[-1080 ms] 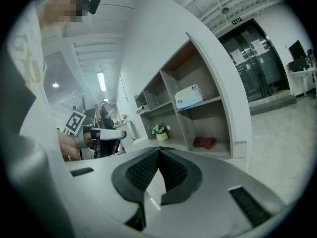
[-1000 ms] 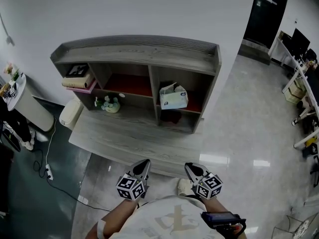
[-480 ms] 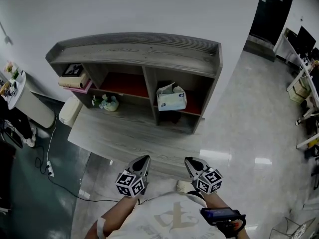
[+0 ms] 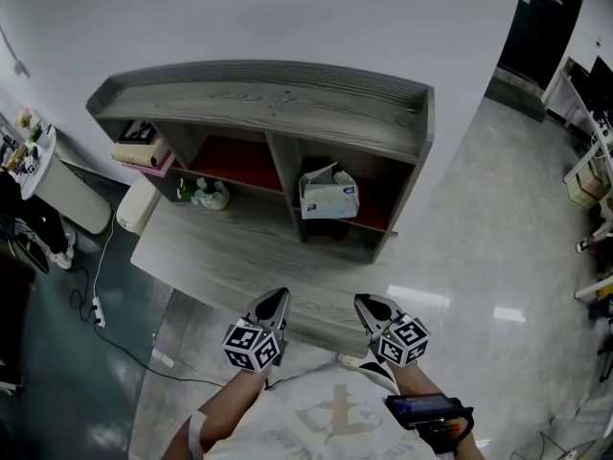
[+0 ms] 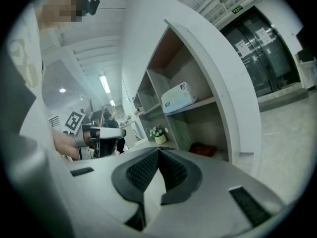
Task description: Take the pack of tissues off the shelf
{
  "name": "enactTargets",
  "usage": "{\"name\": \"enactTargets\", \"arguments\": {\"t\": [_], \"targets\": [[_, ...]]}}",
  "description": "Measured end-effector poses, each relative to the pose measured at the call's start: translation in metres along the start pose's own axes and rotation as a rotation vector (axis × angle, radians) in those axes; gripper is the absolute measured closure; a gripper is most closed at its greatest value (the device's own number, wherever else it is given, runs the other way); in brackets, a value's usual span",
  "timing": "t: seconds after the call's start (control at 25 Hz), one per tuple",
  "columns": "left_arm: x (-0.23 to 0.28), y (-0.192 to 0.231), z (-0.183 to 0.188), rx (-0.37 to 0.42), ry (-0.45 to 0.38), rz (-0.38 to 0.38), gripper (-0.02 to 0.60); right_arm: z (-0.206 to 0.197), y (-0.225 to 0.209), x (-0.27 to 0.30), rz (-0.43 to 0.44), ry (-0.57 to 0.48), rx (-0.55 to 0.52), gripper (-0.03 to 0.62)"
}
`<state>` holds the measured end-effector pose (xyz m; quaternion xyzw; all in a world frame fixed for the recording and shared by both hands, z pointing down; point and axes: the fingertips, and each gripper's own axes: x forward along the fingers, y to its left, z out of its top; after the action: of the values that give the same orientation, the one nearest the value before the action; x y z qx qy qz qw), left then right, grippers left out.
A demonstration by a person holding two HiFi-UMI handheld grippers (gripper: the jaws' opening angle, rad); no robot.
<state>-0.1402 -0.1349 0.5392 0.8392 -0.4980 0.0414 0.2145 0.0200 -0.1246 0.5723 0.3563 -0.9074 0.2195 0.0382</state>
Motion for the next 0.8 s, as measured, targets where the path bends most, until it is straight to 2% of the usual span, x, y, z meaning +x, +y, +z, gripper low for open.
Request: {"name": "enactTargets", "arguments": {"t": [0.44, 0.8], "targets": [[0.041, 0.0, 0.017, -0.011, -0.028, 0.065, 0.569, 0.023, -0.028, 0.026, 0.112, 0.032, -0.032, 0.589], [0.068, 0.0, 0.04, 0.005, -0.083, 0.123, 0.568, 0.034, -0.045, 0.037, 0.192, 0.054, -0.057, 0.589]]}}
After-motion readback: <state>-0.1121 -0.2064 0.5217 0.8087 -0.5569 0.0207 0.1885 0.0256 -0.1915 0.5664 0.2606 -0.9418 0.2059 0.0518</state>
